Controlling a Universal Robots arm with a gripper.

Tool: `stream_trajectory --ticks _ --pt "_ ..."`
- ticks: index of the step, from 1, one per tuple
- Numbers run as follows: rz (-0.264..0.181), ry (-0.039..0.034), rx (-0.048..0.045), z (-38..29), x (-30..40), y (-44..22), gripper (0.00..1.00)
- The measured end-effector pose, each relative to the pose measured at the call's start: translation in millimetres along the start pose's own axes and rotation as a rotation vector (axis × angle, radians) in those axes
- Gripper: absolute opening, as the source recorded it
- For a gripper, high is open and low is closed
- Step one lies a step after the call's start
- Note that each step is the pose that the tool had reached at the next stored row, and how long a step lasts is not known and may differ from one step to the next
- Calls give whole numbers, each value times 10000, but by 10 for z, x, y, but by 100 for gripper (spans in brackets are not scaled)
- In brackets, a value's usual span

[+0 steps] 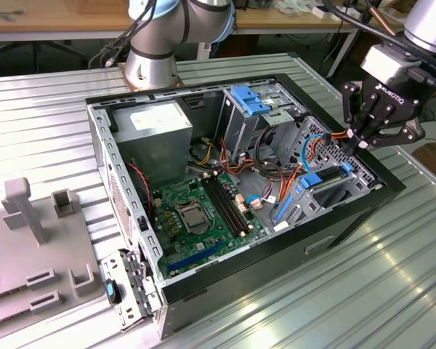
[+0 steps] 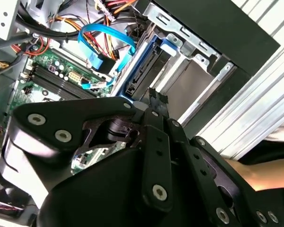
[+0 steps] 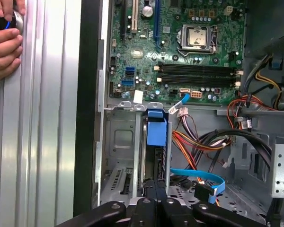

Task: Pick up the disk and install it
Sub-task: 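Insert the first disk wire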

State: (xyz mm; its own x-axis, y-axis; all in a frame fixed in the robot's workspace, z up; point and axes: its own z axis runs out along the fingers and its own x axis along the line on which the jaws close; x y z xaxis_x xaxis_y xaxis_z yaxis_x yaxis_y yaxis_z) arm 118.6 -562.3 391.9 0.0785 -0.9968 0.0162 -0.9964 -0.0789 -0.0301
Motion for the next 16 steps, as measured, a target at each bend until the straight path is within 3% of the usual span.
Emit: stream_trajectory --ticks 3,16 --pt "-614 -18 10 1 2 -22 11" --pt "-2561 -77 41 4 5 -65 11"
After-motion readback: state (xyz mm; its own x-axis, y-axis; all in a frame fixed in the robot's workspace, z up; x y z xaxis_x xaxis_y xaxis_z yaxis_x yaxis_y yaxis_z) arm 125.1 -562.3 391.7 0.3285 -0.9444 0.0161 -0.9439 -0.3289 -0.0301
